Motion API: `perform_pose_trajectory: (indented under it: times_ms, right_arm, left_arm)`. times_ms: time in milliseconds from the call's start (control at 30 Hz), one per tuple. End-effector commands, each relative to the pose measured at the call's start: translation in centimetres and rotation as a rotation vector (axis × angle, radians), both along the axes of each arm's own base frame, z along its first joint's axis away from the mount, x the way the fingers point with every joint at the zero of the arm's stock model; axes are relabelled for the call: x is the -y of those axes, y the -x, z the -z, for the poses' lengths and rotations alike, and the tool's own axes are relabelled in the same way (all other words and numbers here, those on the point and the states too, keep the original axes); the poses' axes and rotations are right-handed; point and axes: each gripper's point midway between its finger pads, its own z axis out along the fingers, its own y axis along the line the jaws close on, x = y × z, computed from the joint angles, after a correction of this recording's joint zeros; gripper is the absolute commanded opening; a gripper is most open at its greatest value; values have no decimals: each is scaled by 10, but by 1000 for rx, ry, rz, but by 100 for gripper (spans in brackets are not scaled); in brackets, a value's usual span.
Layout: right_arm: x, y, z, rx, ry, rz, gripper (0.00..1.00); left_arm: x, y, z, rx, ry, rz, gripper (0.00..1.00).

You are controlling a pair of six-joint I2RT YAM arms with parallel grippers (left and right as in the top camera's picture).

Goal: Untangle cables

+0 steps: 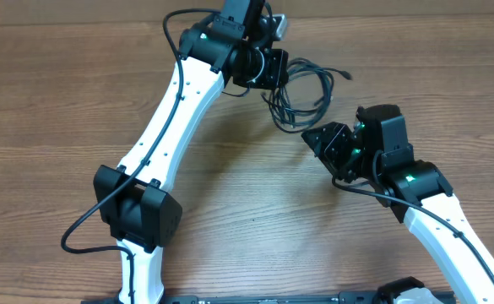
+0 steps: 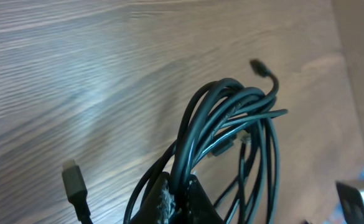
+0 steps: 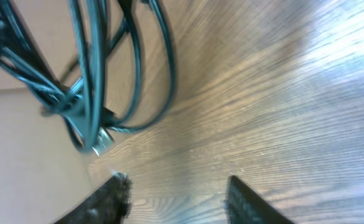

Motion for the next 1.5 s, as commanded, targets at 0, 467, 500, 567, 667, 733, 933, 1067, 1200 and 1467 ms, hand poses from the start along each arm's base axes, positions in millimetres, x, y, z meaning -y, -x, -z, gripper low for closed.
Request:
perform_pose_trajectory:
  times_ms: [0,467,500,567,667,733,933,1067,1200,1467]
  right_arm:
    - [-1,-1,-13,53,46,-62,45]
    - [1,-55,-28,114,10,78,47]
    - [-4,-62,-6,59,12,74,47]
    - [-8,-67,15,10,13,61,47]
    - [-10,-68,43,-73,19,69,46]
    - [-11,-68,52,-96,26,68,45]
    - [-8,-62,59,-90,82,7,43]
    - [1,-50,68,-124,139,-42,44]
    - [22,-38,79,-180,197,-62,44]
    - [9,-35,35,4,58,-330,46]
  left_arm:
    - [-16,-14,1,14,-51,-116,4]
    - [21,6,-12,-22,83,10,4]
    - [24,10,-14,-35,107,30,4]
    - [26,12,-16,-43,121,42,4]
    - [28,14,-17,-48,131,50,4]
    - [30,16,-18,-55,146,60,4]
    - [37,19,-43,-72,312,151,4]
    - [33,23,-80,-79,523,277,4]
    - [13,26,-117,-54,711,409,4]
    - [-36,14,-137,-26,817,426,4]
